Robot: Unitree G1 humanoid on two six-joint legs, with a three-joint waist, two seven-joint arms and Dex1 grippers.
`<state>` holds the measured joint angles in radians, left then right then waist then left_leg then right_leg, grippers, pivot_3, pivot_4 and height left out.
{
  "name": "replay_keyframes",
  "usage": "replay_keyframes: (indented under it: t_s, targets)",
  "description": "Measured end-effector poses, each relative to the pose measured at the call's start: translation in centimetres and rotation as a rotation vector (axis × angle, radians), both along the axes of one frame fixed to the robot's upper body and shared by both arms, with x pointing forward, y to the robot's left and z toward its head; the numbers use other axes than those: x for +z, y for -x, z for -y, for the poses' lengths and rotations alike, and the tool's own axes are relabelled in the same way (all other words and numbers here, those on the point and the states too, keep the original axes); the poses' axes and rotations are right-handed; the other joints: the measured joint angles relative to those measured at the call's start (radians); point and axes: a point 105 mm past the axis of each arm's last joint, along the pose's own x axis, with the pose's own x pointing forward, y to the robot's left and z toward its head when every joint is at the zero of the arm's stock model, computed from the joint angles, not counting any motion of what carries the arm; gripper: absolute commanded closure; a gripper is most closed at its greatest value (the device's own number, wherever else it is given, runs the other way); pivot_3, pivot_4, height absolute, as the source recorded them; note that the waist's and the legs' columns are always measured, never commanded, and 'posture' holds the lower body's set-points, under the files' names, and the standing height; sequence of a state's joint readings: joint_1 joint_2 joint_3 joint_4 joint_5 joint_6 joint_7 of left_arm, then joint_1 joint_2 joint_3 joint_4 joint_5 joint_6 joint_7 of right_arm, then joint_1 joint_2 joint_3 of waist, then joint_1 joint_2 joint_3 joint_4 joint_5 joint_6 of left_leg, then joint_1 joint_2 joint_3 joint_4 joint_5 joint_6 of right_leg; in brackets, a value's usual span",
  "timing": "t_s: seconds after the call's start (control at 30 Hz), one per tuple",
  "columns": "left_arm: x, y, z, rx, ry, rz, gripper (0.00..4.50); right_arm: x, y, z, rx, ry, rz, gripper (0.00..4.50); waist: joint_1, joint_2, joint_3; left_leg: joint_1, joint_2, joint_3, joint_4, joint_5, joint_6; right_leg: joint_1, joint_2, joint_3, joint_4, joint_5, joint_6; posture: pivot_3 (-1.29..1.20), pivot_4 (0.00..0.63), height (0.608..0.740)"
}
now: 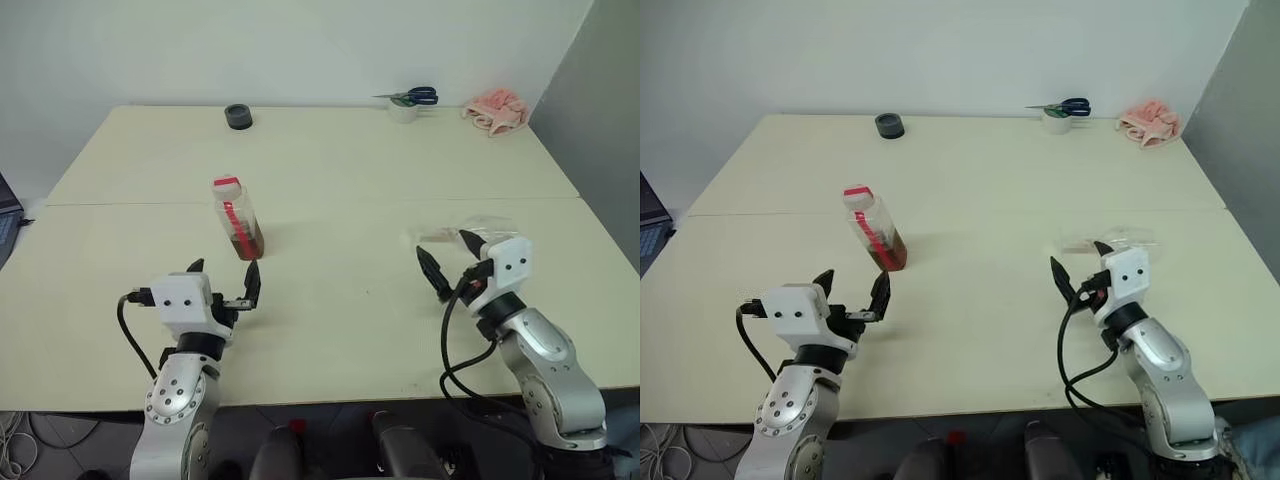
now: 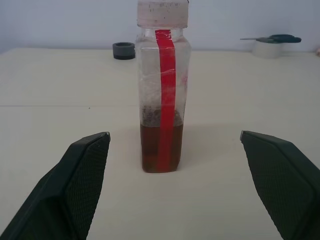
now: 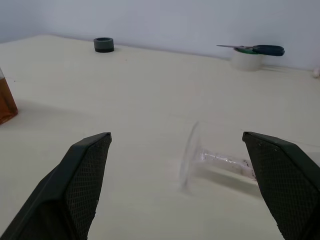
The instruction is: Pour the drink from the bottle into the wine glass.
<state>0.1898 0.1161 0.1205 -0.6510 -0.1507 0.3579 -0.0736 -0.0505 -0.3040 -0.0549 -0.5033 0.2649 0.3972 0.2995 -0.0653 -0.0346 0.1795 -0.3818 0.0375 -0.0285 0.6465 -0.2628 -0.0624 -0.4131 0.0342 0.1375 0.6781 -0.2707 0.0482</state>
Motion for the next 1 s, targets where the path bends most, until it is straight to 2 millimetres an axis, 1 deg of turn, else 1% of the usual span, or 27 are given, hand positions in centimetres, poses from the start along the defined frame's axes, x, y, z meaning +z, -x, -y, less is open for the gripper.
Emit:
replay_keyframes:
  t_s: [0.17,0.23,0.27,0.33,0.4,0.47,0.5,0.6,0.67,0.73,0.87,1.0]
  targets:
    - [-0.4,0.2,0.1,0.005,-0.011,-0.014,0.02,0.1,0.0,-0.1,0.008,0.002,0.002,0.03,0.0,0.0,0.0,0.0,0.0,0.0,0.0,0.0,0.0,0.0,0.0,0.0,0.0,0.0,0.0,0.0,0.15,0.74]
    - [-0.6,0.3,-0.1,0.023,-0.012,-0.023,0.02,0.3,-0.2,-0.2,0.018,0.009,0.009,0.03,0.0,0.0,0.0,0.0,0.0,0.0,0.0,0.0,0.0,0.0,0.0,0.0,0.0,0.0,0.0,0.0,0.15,0.74]
    - [-0.4,0.2,-0.4,0.049,-0.011,-0.013,0.02,0.5,-0.4,-0.4,0.029,0.019,0.016,0.03,0.0,0.0,0.0,0.0,0.0,0.0,0.0,0.0,0.0,0.0,0.0,0.0,0.0,0.0,0.0,0.0,0.15,0.74]
    - [1.1,-0.9,-0.8,0.113,0.006,0.044,0.02,1.5,-1.1,-1.3,0.067,0.036,0.043,0.03,0.0,-0.001,0.0,0.0,0.0,-0.001,0.002,0.001,0.001,0.0,0.0,0.0,0.001,0.001,0.001,0.0,0.15,0.74]
    - [3.0,-2.2,-0.5,0.132,-0.006,0.089,0.02,2.8,-1.2,-3.0,0.151,0.051,0.085,0.03,0.0,-0.001,0.0,0.001,-0.001,-0.002,0.002,0.001,0.001,0.003,0.001,0.0,0.001,0.002,0.002,0.0,0.15,0.74]
    - [3.8,-3.2,0.1,0.132,-0.002,0.087,0.02,3.4,-1.0,-4.8,0.262,0.08,0.1,0.03,0.0,-0.001,0.0,0.002,-0.002,-0.003,0.002,0.001,0.001,0.003,0.001,-0.001,0.0,0.002,0.002,0.0,0.15,0.74]
    - [3.9,-3.9,0.4,0.131,0.012,0.073,0.02,3.5,-0.9,-5.6,0.325,0.095,0.099,0.03,0.0,-0.001,0.0,0.001,-0.002,-0.003,0.002,0.001,0.001,0.004,0.001,-0.001,0.0,0.002,0.002,0.0,0.15,0.74]
    - [4.1,-5.3,0.5,0.147,0.037,0.047,0.02,3.9,-1.4,-6.9,0.454,0.132,0.091,0.03,0.0,-0.001,0.0,0.0,-0.002,-0.003,0.001,0.001,0.001,0.003,0.0,-0.001,-0.002,0.002,0.002,0.0,0.15,0.74]
    - [3.8,-5.6,0.3,0.156,0.031,0.027,0.02,4.3,-1.3,-7.8,0.546,0.148,0.09,0.03,0.0,-0.001,0.0,0.0,-0.002,-0.004,0.0,0.001,0.001,0.003,0.0,-0.002,-0.003,0.002,0.001,0.0,0.15,0.74]
    - [3.4,-5.8,0.2,0.158,0.02,0.004,0.02,4.4,-1.0,-8.6,0.622,0.159,0.084,0.03,0.001,-0.001,0.0,-0.002,-0.002,-0.008,0.0,0.001,0.001,0.003,-0.001,-0.005,-0.003,0.005,-0.003,0.0,0.15,0.74]
    - [2.9,-6.7,0.3,0.146,0.016,-0.023,0.02,4.2,-1.1,-9.5,0.696,0.158,0.065,0.03,0.008,-0.001,0.0,-0.005,-0.003,-0.013,0.0,0.001,0.001,0.003,-0.002,-0.011,-0.003,0.005,-0.004,0.0,0.15,0.74]
    - [3.3,-7.7,0.8,0.12,0.018,-0.007,0.02,4.6,-0.7,-10.5,0.76,0.157,0.076,0.03,0.009,-0.001,0.0,-0.005,-0.004,-0.016,0.001,0.001,0.001,0.003,-0.003,-0.013,-0.003,0.005,-0.004,0.0,0.15,0.74]
